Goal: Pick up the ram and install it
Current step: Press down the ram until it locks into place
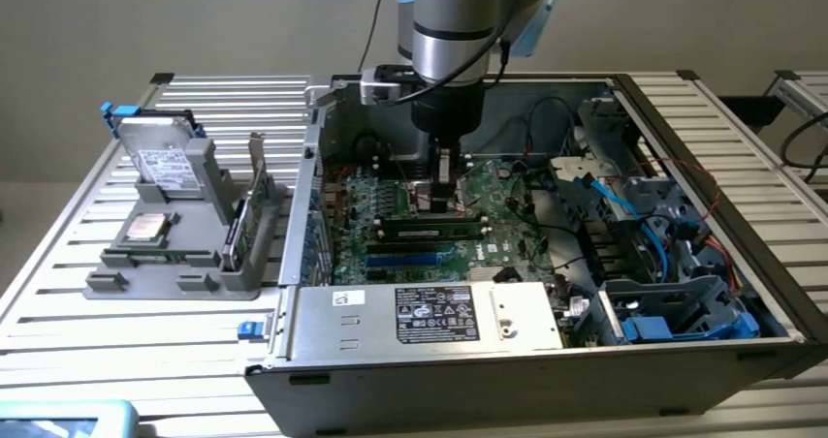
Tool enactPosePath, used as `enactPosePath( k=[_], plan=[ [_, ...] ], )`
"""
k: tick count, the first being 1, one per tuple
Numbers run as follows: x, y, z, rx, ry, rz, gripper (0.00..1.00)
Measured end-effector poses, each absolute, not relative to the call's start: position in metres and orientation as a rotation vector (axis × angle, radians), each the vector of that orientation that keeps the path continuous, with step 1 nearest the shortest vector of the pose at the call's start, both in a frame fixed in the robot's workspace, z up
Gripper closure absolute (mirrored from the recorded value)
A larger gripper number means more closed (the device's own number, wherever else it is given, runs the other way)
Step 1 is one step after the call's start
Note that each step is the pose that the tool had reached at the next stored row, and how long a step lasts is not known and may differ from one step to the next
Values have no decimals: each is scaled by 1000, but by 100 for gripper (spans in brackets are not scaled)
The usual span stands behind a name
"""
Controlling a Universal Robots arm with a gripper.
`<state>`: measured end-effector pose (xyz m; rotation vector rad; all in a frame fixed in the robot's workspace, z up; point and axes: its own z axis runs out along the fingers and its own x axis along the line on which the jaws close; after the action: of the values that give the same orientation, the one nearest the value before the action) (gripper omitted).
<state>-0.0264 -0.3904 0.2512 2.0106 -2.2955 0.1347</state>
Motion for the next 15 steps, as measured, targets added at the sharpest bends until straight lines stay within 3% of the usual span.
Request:
enactPosePath(
  k=[15],
  plan=[
    [-26, -390, 250, 1750, -2493, 123, 89]
  ],
)
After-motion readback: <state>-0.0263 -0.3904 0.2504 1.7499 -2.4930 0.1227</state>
